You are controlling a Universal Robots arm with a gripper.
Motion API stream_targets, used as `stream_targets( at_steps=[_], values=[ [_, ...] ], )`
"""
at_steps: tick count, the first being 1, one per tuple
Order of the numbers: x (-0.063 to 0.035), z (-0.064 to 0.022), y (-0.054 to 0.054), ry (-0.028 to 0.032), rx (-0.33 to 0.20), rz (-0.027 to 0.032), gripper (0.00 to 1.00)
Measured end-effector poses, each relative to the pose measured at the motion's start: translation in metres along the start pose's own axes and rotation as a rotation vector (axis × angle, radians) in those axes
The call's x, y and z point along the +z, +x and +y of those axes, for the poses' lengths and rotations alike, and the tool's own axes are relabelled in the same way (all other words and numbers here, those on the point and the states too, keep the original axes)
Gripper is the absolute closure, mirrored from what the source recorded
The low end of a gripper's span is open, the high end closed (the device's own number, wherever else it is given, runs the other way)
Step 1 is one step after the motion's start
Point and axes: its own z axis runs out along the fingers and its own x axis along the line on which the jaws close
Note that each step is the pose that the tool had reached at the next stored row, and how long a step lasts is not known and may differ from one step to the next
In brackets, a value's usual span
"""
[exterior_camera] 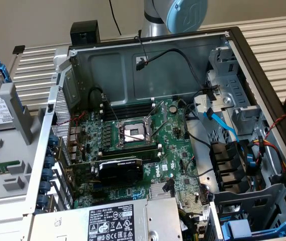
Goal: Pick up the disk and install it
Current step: 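Pick up the disk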
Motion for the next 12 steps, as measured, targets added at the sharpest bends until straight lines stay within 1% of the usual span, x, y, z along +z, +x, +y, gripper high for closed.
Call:
stream_targets(
  at_steps=[2, 3, 4, 12],
  values=[
    [-0.0001, 0.0, 0.0002, -0.0001, 0.0, -0.0003, 0.85],
    [0.0, 0.0, 0.0004, -0.0001, -0.001, -0.0016, 0.85],
    [0.0, 0.0, 0.0004, 0.0003, -0.014, -0.0014, 0.85],
    [0.0001, 0.0001, 0.0004, 0.0051, -0.159, 0.0034, 0.85]
  ],
)
